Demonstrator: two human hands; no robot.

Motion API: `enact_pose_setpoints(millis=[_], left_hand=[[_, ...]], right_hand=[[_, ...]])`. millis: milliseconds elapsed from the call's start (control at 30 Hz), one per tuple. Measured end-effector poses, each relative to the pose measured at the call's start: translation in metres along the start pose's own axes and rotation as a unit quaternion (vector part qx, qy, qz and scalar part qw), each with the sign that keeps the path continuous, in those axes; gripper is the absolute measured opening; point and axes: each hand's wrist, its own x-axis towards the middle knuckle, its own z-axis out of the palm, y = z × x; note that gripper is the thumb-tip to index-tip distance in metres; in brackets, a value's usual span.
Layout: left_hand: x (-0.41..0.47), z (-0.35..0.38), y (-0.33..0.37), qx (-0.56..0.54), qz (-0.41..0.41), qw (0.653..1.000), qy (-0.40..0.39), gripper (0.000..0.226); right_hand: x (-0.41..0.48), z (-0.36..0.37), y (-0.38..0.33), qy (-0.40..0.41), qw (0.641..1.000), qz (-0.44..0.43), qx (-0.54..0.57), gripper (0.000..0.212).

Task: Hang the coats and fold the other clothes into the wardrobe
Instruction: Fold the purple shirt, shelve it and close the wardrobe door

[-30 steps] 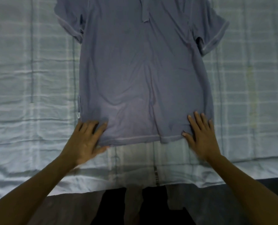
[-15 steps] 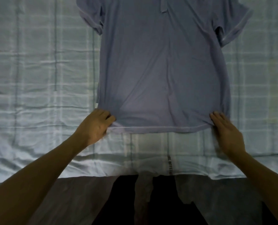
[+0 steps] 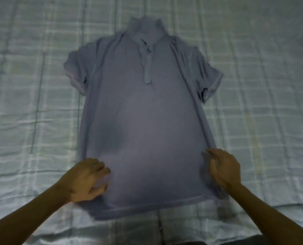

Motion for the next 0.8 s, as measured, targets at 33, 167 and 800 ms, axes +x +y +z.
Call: enact_pose_setpoints(millis=[33,167,800], left_hand=[[0.025,-0.004,-0.001,0.002,-0.012,0.999,0.029,0.027],[0.130,-0.003,-0.007,-0.017,-0.087,0.991,0.098,0.030],[0.244,0.044,-0.022,-0.014,-0.140,0.986,0.085,0.055]], right_hand=[[0.024,0.002,-0.006,0.020,0.999,0.041,0.016,0.048],[0.132,0.009,-0.021,0.051,0.973,0.195,0.109,0.045],[0.305,0.032,-0.199,-0.078,0.933,-0.030,0.351,0.050]])
